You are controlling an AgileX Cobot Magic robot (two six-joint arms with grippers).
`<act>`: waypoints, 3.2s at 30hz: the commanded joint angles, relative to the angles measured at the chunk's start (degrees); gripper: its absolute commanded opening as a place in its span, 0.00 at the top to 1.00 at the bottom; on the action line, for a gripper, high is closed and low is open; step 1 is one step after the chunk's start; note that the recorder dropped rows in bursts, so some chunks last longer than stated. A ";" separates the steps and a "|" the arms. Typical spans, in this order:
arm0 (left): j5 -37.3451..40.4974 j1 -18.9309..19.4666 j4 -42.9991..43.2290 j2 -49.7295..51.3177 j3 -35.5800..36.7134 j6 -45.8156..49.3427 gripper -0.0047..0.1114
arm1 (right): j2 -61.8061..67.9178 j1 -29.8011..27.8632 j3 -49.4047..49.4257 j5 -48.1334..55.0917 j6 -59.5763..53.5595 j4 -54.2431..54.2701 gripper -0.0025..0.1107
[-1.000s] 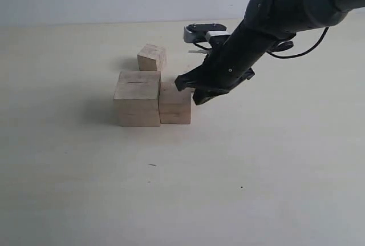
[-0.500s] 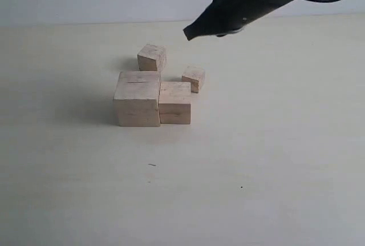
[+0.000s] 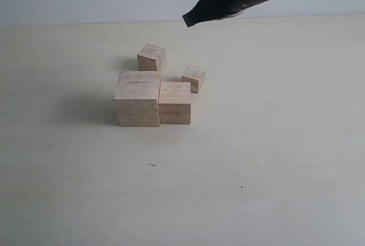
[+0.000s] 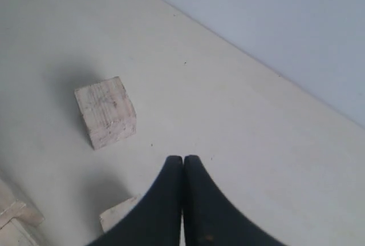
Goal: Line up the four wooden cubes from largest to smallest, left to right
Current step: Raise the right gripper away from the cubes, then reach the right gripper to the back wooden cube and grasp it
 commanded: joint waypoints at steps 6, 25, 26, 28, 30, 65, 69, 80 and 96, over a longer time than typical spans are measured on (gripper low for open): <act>-0.61 0.16 -0.05 -0.11 0.20 0.21 0.96 | 9.55 -0.26 -16.44 15.90 -7.66 2.30 0.98; -0.61 0.16 -0.05 -0.11 0.20 0.21 0.96 | 18.20 -0.26 -21.39 20.42 -41.60 19.40 0.97; -0.61 0.16 -0.05 -0.11 0.20 0.21 0.96 | 18.20 -0.26 -21.39 20.53 -42.23 20.13 0.96; -0.61 0.16 -0.05 -0.11 0.20 0.21 0.96 | 18.20 -0.26 -21.39 20.69 -42.71 21.80 0.91; -0.61 0.16 -0.05 -0.11 0.20 0.21 0.96 | 18.31 -0.26 -21.39 20.69 -44.26 24.36 0.83; -0.61 0.16 -0.05 -0.11 0.20 0.21 0.96 | 28.72 -0.54 -24.09 11.39 -51.82 45.81 0.21; -0.61 0.16 -0.05 -0.11 0.20 0.21 0.96 | 30.50 -0.54 -25.97 11.39 -54.50 46.48 0.21; -0.61 0.16 -0.05 -0.11 0.20 0.21 0.96 | 33.72 -1.12 -28.42 11.39 -54.50 46.64 0.21; -0.61 0.16 -0.05 -0.11 0.20 0.21 0.96 | 35.01 -2.52 -28.42 16.35 -54.50 53.14 0.69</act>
